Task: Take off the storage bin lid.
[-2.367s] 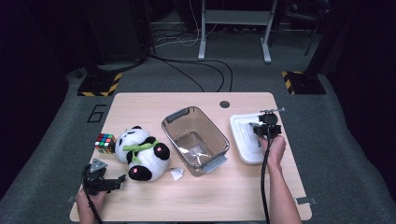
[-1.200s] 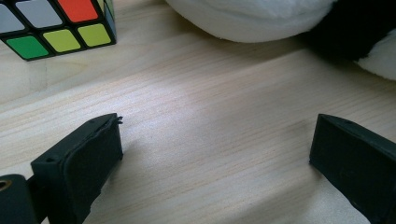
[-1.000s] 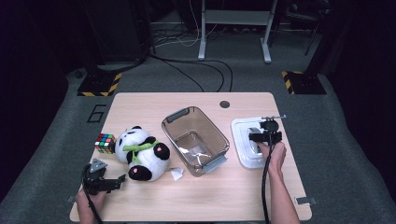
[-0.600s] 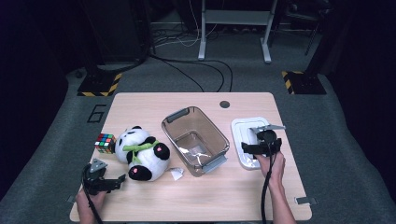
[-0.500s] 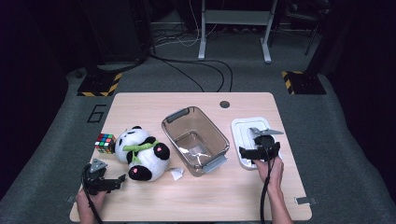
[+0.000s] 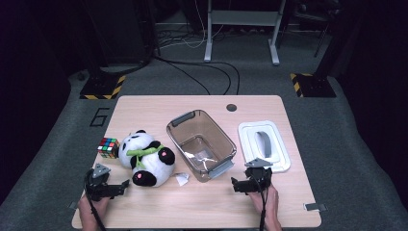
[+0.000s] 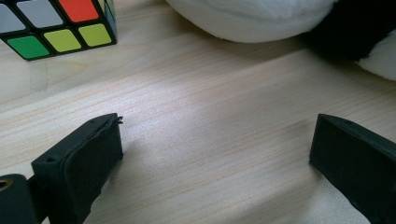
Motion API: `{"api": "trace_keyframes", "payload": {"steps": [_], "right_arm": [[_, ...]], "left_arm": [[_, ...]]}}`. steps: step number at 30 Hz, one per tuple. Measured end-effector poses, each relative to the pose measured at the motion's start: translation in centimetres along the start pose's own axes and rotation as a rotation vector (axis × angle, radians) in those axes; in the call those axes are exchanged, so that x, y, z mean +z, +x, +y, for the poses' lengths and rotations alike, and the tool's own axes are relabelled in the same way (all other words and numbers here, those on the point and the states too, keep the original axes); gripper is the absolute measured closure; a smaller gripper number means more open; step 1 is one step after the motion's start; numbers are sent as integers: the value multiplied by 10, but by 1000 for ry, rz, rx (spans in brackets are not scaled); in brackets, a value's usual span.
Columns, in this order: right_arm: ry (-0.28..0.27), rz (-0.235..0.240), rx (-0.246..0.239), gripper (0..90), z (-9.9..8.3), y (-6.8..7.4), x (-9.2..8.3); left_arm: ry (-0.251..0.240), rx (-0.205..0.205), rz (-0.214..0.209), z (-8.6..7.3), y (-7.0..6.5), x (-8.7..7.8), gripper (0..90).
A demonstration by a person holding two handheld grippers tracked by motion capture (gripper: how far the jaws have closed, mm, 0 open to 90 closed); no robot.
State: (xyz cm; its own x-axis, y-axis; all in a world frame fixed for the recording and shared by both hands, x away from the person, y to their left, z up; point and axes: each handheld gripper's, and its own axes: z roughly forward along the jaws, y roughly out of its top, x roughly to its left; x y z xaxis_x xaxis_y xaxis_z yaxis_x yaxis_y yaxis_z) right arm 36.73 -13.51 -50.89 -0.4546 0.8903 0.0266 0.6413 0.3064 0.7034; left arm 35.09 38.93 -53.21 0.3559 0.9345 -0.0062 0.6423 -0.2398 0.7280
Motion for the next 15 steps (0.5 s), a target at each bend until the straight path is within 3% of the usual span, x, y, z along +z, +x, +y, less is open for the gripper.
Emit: {"api": "trace_keyframes", "payload": {"steps": [5, 8, 15], "right_arm": [[9, 24, -31, 0, -10, 13, 9], [6, 18, -55, 0, -17, 15, 12], [-11, 22, -57, 0, -17, 13, 13]], "left_arm": [[2, 2, 0, 0, 0, 0, 22], [2, 2, -2, 0, 0, 0, 22], [2, 2, 0, 0, 0, 0, 22]]}}
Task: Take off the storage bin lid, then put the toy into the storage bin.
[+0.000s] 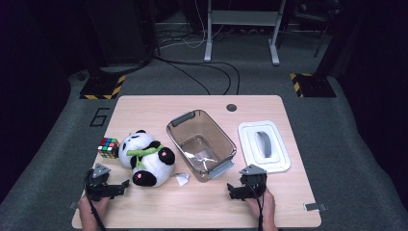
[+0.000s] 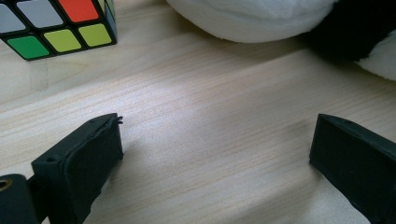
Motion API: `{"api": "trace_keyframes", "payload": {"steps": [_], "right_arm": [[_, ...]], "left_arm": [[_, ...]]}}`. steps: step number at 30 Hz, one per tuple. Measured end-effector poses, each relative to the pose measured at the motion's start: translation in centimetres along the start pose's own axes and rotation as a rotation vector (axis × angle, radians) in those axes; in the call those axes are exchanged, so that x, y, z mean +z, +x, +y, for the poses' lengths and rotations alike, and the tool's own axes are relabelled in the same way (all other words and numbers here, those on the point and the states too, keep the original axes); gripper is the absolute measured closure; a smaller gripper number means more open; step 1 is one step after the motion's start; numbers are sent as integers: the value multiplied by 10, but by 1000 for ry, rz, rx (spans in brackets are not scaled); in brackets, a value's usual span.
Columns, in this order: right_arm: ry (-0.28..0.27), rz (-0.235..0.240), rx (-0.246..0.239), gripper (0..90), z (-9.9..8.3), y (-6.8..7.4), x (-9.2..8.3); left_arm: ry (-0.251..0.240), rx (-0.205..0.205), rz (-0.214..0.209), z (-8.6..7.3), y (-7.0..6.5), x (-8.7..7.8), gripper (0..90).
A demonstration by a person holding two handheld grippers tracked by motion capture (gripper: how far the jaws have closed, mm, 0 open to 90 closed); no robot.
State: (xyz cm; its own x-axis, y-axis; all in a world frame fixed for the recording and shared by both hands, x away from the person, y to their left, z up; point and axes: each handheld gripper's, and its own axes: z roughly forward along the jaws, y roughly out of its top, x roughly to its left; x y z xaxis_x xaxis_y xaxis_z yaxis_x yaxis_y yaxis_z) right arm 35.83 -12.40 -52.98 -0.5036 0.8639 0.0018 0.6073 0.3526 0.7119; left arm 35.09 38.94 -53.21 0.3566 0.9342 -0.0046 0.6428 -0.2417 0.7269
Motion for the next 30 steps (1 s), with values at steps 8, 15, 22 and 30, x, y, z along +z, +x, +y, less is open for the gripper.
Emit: {"api": "trace_keyframes", "payload": {"steps": [8, 15, 22, 30], "right_arm": [[-1, -2, 3, 0, 0, 0, 0], [0, -3, -1, 0, 0, -1, 0], [-4, -5, -5, 0, 0, -1, 0], [-2, -8, -1, 0, 0, -1, 0]], "left_arm": [[0, -1, 1, 0, 0, 0, 22], [1, 0, 1, 0, 0, 0, 22], [1, 1, -2, 0, 0, -1, 21], [44, 12, -21, 0, 4, -7, 31]]}}
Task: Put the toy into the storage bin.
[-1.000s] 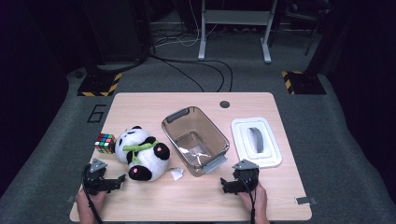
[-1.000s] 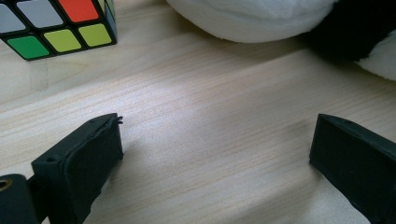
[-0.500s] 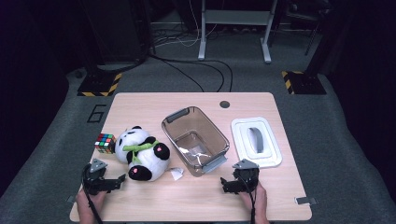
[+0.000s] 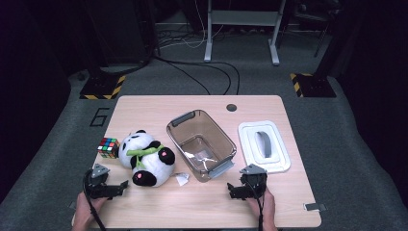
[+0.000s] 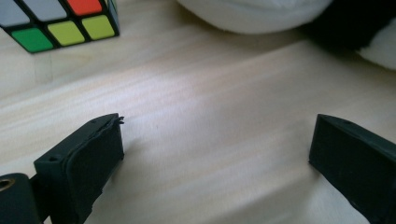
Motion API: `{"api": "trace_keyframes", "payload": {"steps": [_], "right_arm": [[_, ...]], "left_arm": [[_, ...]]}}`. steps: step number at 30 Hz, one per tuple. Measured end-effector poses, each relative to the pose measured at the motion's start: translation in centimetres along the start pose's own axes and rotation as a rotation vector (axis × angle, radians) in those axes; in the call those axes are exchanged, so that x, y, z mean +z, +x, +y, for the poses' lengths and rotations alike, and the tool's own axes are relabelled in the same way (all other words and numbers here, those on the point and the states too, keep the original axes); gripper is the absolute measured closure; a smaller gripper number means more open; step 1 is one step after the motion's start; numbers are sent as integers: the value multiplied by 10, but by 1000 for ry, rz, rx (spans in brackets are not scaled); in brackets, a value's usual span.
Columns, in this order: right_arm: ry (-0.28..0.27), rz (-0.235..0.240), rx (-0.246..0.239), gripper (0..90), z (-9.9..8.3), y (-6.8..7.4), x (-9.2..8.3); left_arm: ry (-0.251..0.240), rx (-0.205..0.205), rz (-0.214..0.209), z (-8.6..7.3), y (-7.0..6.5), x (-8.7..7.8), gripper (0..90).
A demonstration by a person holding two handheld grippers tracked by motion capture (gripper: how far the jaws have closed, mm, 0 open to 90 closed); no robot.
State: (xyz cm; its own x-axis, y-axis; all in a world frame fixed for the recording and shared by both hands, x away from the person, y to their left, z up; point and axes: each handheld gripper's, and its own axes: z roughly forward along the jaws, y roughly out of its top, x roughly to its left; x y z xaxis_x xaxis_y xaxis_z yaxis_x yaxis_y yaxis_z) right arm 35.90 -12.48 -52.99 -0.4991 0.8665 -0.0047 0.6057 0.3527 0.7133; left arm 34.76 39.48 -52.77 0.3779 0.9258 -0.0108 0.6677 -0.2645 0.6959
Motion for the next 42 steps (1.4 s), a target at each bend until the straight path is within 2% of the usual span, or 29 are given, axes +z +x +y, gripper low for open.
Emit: {"api": "trace_keyframes", "payload": {"steps": [2, 6, 9, 13, 19, 24, 29, 33, 35, 39, 41, 42], "right_arm": [[0, 0, -1, 0, 0, 0, 0], [1, 0, -6, 0, 0, 0, 0], [1, 0, -6, 0, 0, 0, 0], [1, 0, -6, 0, 0, 0, 0], [2, 0, 7, 0, 0, 0, 0], [2, 0, 6, 0, 0, 0, 0], [2, 0, 6, 0, 0, 0, 0], [0, -2, 13, 0, 0, 1, 0], [0, -1, 12, 0, 0, 1, 0], [0, -1, 12, 0, 0, 1, 0], [0, -1, 12, 0, 0, 1, 0], [0, -1, 12, 0, 0, 1, 0]], "left_arm": [[-12, -16, -24, -1, 0, -3, 31], [-24, -16, -68, 3, -1, -15, 21], [-20, -17, -84, 12, -2, -25, 21], [-49, -28, -83, 24, -3, -35, 23], [-93, -31, -101, 52, -4, -57, 26], [-129, 1, -117, 76, -10, -67, 26], [-132, 58, -141, 103, -22, -64, 21], [-125, 103, -174, 125, -33, -53, 23], [-125, 113, -190, 132, -37, -46, 36], [-86, 144, -238, 141, -44, -28, 138], [-73, 145, -254, 141, -46, -22, 215], [-72, 149, -267, 140, -46, -19, 292]]}}
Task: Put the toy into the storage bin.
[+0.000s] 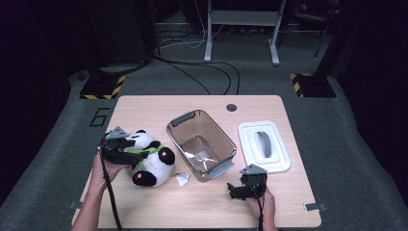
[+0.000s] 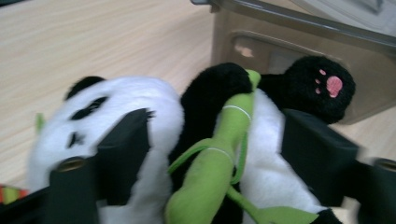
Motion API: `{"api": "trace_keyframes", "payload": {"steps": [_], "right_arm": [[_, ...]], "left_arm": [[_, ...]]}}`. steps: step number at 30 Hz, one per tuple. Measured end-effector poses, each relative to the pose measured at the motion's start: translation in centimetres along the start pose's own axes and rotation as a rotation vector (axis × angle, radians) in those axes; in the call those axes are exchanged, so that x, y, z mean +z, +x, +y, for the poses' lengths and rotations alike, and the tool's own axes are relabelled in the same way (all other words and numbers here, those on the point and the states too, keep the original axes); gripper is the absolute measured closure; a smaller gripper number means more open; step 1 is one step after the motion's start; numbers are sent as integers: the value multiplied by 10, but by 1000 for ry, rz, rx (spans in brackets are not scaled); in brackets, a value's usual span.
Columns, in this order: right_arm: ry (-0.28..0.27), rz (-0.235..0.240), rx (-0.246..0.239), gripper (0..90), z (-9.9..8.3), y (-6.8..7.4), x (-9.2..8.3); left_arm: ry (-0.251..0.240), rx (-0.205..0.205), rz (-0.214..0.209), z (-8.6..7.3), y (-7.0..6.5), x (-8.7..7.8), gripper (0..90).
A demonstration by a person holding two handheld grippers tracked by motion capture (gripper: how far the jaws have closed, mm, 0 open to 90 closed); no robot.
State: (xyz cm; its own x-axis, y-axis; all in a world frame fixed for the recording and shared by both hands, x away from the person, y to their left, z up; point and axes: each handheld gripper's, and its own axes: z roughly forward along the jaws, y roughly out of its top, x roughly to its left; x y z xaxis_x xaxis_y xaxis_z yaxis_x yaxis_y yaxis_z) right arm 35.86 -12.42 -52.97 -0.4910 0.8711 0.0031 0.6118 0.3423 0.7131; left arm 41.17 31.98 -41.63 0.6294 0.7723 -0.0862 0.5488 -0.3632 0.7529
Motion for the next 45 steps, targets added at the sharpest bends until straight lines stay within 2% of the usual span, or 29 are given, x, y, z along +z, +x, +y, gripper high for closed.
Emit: {"api": "trace_keyframes", "payload": {"steps": [2, 3, 4, 6, 9, 13, 17, 18, 21, 23, 26, 32, 33, 34, 45], "right_arm": [[0, 0, 0, 0, 0, 0, 0], [0, 0, 0, 0, 0, 0, 0], [0, 0, 0, 0, 0, 0, 0], [0, 0, 0, 0, 0, 0, 0], [0, 0, 0, 0, 0, 0, 0], [0, 0, 0, 0, 0, 0, 0], [0, -1, 1, 0, 0, 0, 0], [1, 0, -12, 0, 0, -1, 0], [0, -1, -10, 0, 0, -1, 0], [0, -2, 0, 0, 0, 0, 0], [0, -1, -10, 0, 0, -1, 0], [0, -1, -9, 0, 0, -1, 0], [0, -2, 0, 0, 0, 0, 0], [0, -1, -11, 0, 0, -1, 0], [-3, -3, -3, 0, 0, 0, 0]], "left_arm": [[26, -2, -11, -5, -1, 7, 378], [43, -3, -16, -8, -2, 11, 469], [33, -11, -13, -12, -3, 14, 507], [7, -24, -37, -16, -3, 14, 623], [-8, -2, -35, -18, -5, 13, 724], [-6, 41, -53, -16, -6, 7, 751], [-46, 51, -96, -20, -4, 1, 758], [-49, 53, -103, -21, -3, 0, 758], [-63, 58, -115, -21, -3, -4, 759], [-80, 62, -123, -20, -3, -10, 760], [-117, 75, -144, -17, -6, -22, 760], [-122, 113, -141, -8, -11, -36, 760], [-133, 111, -142, -7, -12, -40, 759], [-138, 112, -145, -7, -11, -41, 759], [-161, 139, -138, 8, -11, -67, 759]]}}
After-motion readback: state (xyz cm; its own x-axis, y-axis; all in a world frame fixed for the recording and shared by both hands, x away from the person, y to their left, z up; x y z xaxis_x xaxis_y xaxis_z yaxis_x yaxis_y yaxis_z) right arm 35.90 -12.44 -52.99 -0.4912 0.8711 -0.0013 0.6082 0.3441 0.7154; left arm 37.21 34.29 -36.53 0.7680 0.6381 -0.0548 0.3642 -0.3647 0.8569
